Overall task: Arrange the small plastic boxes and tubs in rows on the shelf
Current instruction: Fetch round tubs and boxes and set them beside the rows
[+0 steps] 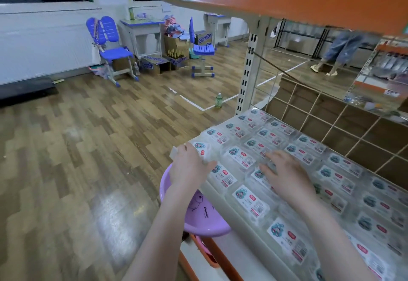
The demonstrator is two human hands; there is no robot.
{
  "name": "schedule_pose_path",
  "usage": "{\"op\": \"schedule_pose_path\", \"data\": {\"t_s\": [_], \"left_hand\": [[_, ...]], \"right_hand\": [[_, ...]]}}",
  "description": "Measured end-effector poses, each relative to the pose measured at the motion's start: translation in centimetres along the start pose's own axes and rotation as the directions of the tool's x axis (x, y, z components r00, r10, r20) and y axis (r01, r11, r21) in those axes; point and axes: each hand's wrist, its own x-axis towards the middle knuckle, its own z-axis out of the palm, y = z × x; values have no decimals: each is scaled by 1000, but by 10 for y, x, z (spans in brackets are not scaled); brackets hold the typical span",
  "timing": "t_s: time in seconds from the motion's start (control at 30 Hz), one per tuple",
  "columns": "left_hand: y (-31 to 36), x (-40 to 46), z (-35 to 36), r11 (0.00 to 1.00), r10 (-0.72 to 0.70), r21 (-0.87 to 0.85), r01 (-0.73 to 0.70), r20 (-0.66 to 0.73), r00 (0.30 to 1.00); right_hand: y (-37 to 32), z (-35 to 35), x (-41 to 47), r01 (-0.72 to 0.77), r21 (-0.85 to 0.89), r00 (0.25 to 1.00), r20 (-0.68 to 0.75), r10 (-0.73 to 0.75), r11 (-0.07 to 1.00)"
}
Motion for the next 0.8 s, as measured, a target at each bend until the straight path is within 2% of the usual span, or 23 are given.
{"op": "schedule_pose_path", "data": {"t_s": [0.2, 0.33, 0.7, 0.8], "left_hand": [[-19, -8, -3, 953, 203, -247, -172, 103, 974], [-27, -10, -3, 948, 306, -103, -301, 37, 951], [-24, -9, 19, 958, 250, 191, -213, -197, 948], [-22, -7, 24, 956, 243, 226, -189, -244, 939]], "right_hand": [[5, 0, 0, 24, 15, 1000, 0, -24, 1000], [9, 1, 1, 45, 22, 999, -9, -45, 999], [8, 3, 2, 73, 39, 997, -18, -72, 997], [9, 1, 1, 80, 32, 997, -17, -79, 996]]}}
